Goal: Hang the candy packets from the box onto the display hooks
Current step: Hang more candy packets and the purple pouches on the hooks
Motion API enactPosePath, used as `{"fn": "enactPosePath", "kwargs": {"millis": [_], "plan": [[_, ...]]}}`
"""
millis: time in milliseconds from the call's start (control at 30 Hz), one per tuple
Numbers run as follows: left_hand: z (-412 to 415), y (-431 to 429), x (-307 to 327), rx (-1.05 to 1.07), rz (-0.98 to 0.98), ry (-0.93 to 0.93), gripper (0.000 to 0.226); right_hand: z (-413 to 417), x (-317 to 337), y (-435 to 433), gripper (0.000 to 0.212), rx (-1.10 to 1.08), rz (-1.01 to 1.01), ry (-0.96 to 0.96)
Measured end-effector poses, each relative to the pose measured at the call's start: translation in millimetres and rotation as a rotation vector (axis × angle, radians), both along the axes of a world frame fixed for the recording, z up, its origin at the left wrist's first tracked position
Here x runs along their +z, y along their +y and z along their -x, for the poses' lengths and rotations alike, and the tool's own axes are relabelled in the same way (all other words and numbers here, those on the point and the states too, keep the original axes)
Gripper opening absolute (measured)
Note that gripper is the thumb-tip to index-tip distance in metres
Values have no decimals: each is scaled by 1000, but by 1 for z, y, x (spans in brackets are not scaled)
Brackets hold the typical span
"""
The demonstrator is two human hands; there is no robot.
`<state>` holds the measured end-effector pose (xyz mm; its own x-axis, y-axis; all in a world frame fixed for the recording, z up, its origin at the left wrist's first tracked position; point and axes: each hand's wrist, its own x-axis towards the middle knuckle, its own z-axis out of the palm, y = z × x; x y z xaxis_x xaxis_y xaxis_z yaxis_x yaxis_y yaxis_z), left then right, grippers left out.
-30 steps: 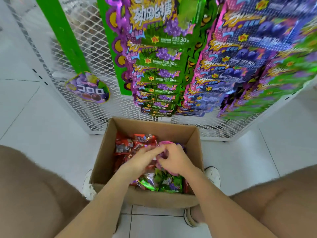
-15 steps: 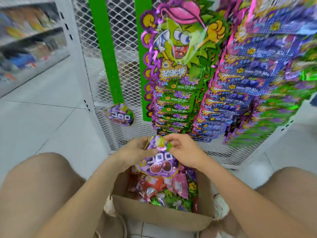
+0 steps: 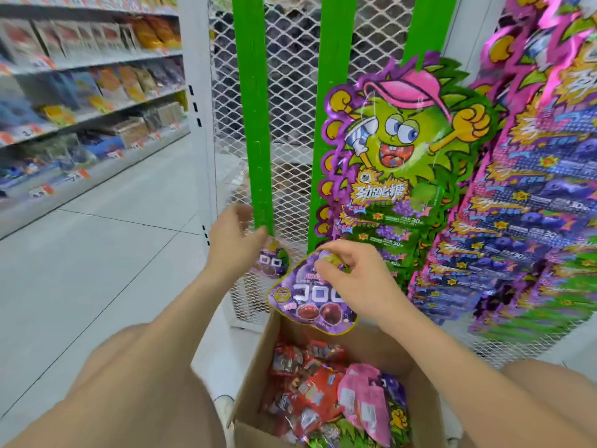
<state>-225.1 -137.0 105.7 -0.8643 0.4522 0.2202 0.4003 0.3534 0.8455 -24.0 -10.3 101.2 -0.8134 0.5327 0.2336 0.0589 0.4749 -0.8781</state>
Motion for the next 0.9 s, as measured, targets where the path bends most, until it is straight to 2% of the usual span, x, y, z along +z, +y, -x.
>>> {"fn": "enactPosePath", "kwargs": {"millis": [133,233,300,367,433,533,633,733,900], "plan": [[10,30,-13,33,-19,100,60,25,-1,2,20,56,93,-30],[19,46,-18,143,-51,155,60,36,-4,3,12,98,157,-26],[29,48,-18,173,-56,121,58,37,-4,3,14,158,141,-29],[35,44,-14,119,5,85,44,35,-1,3,7,157,197,-8],[34,36,-9,16,46,65,27,34,1,1,18,95,305,26],[23,19,1,-154,35,-44,14,34,3,0,17,-16,261,52],[13,1,10,-276,40,-218,20,37,2,-3,4,-16,211,26],[8,-15,16,-340,64,-339,24,45,-3,-10,5,-15,205,-1],[1,-25,21,-427,56,-429,15,57,-3,-22,23,-109,371,41]]}}
